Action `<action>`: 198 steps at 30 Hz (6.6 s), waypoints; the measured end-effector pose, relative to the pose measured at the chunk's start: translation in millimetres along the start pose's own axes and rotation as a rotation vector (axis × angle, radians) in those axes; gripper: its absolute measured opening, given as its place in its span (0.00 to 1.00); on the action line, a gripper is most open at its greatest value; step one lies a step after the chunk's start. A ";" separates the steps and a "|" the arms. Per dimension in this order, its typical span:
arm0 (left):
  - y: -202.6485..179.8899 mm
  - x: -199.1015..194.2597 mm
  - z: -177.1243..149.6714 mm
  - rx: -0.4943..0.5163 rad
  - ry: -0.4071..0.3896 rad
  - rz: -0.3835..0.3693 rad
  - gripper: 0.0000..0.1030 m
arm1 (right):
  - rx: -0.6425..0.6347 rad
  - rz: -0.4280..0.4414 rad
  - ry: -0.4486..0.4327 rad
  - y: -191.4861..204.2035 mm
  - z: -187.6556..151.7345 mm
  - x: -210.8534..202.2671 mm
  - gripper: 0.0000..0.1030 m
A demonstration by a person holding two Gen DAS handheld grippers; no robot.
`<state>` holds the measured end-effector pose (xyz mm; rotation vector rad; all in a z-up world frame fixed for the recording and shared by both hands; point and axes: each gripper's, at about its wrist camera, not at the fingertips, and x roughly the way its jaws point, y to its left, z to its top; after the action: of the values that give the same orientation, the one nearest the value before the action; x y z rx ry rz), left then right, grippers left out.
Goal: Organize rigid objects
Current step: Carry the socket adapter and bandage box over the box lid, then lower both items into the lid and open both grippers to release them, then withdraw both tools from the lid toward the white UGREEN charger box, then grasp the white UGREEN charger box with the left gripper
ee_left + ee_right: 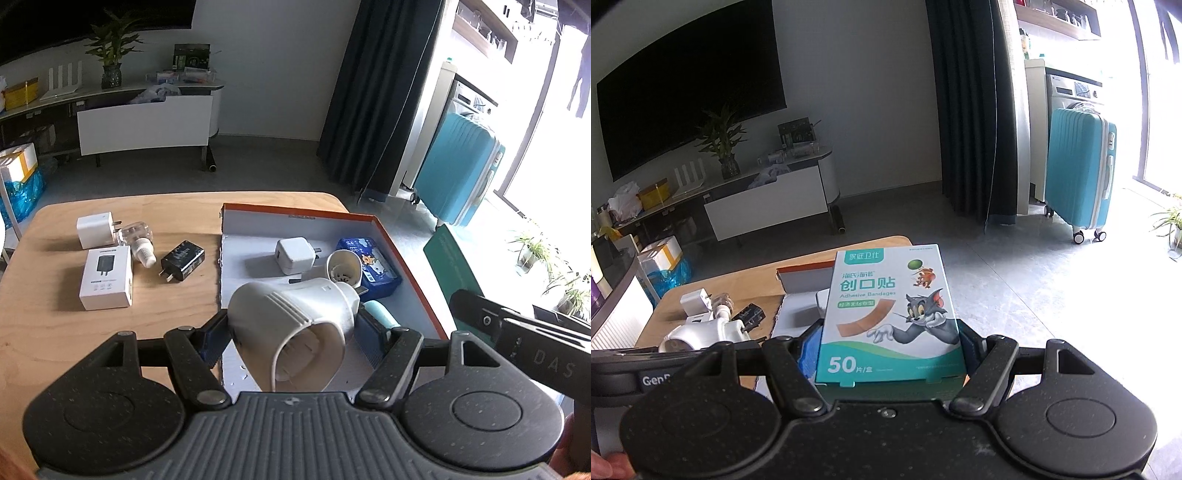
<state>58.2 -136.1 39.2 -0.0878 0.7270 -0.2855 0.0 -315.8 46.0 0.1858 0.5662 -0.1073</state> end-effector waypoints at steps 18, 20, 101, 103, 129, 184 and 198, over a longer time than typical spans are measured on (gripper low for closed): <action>-6.1 12.5 6.4 0.011 0.012 0.007 0.70 | -0.019 0.017 -0.001 -3.2 5.8 8.2 0.82; -4.9 14.2 6.9 0.008 0.014 0.011 0.70 | -0.015 0.015 -0.003 -4.6 8.0 9.9 0.81; 1.8 54.6 10.0 -0.009 0.097 0.003 0.88 | -0.053 0.077 -0.048 9.4 42.2 49.4 0.89; 9.2 49.7 9.8 -0.018 0.101 0.036 0.88 | -0.068 0.082 -0.040 16.6 37.6 47.3 0.89; 93.7 -10.1 1.9 -0.133 0.074 0.213 0.97 | -0.157 0.194 0.048 93.9 3.5 40.6 0.90; 152.4 -10.7 -1.7 -0.214 0.080 0.283 0.98 | -0.247 0.275 0.122 150.6 -13.9 67.1 0.95; 160.1 26.6 13.0 -0.199 0.099 0.293 0.98 | -0.256 0.277 0.141 158.0 -7.5 100.3 0.95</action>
<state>122.0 9.3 3.3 -0.1549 0.8546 0.0633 104.3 -164.8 8.4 0.0212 0.6829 0.2479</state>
